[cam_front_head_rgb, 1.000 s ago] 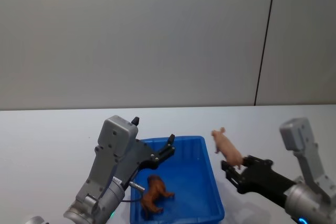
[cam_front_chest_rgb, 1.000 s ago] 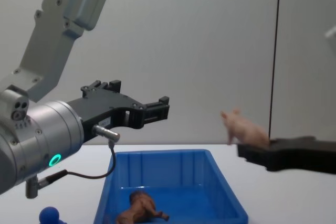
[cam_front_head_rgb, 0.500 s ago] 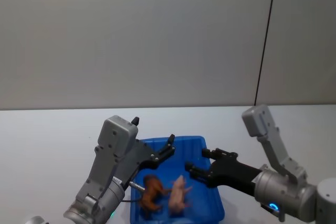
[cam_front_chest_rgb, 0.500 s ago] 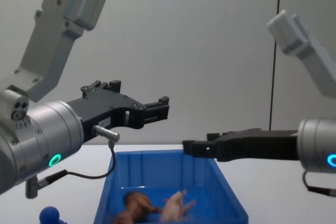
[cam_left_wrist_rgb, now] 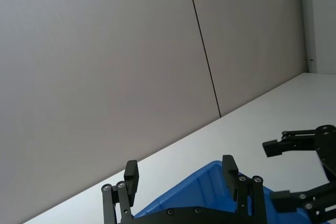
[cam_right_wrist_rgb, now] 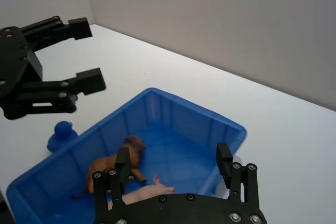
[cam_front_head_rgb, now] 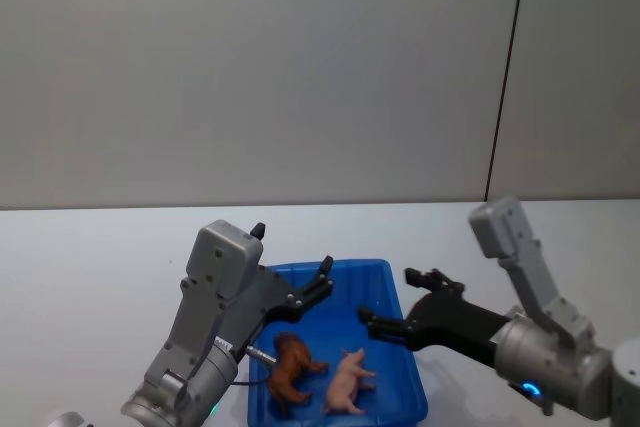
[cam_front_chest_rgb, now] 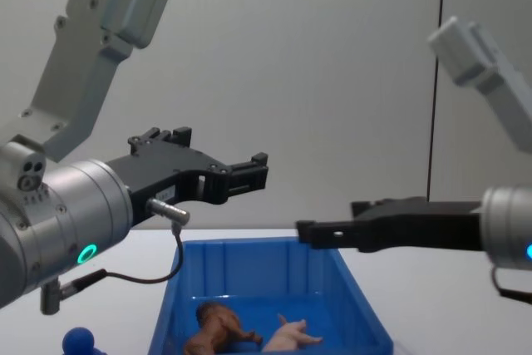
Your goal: Pick up the two dolls from the table and place them into the box.
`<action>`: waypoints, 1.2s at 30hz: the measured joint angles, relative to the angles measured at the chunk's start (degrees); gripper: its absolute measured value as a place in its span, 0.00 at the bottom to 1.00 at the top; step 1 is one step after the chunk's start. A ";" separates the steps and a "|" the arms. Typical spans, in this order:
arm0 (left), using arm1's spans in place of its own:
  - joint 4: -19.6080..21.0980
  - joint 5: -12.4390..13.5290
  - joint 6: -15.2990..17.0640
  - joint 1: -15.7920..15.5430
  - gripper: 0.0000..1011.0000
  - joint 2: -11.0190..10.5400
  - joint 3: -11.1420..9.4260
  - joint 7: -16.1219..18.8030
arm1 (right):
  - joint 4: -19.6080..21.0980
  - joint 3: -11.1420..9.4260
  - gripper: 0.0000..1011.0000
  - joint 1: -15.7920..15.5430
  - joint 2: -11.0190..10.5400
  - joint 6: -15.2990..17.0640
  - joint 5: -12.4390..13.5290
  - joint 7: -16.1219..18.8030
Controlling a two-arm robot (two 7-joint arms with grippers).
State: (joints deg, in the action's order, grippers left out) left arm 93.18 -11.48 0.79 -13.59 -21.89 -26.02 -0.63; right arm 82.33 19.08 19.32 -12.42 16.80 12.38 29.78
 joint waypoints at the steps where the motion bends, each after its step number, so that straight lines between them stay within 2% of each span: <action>1: 0.00 0.00 0.00 0.00 0.99 0.00 0.00 0.00 | 0.23 -0.20 0.99 -0.22 -0.26 -0.28 0.00 -0.17; 12: 0.00 0.00 0.00 0.00 0.99 0.00 0.00 0.00 | 3.32 -3.02 0.99 -4.62 -4.96 -3.80 2.88 -1.97; 20: 0.44 0.28 0.50 0.36 0.99 -0.42 0.21 0.32 | 4.55 -4.13 0.99 -6.59 -6.88 -5.07 4.31 -2.58; 28: 2.74 0.30 2.63 2.62 0.99 -2.90 1.23 2.68 | 5.25 -4.76 0.99 -7.71 -7.96 -5.76 5.12 -2.92; 36: 4.54 -1.53 4.49 5.86 0.99 -5.93 2.32 5.00 | 5.61 -5.10 0.99 -8.29 -8.55 -6.12 5.54 -3.09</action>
State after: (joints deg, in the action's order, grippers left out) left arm 97.72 -13.01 5.28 -7.73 -27.82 -23.70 4.37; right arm 87.93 13.98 11.03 -20.97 10.67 17.92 26.70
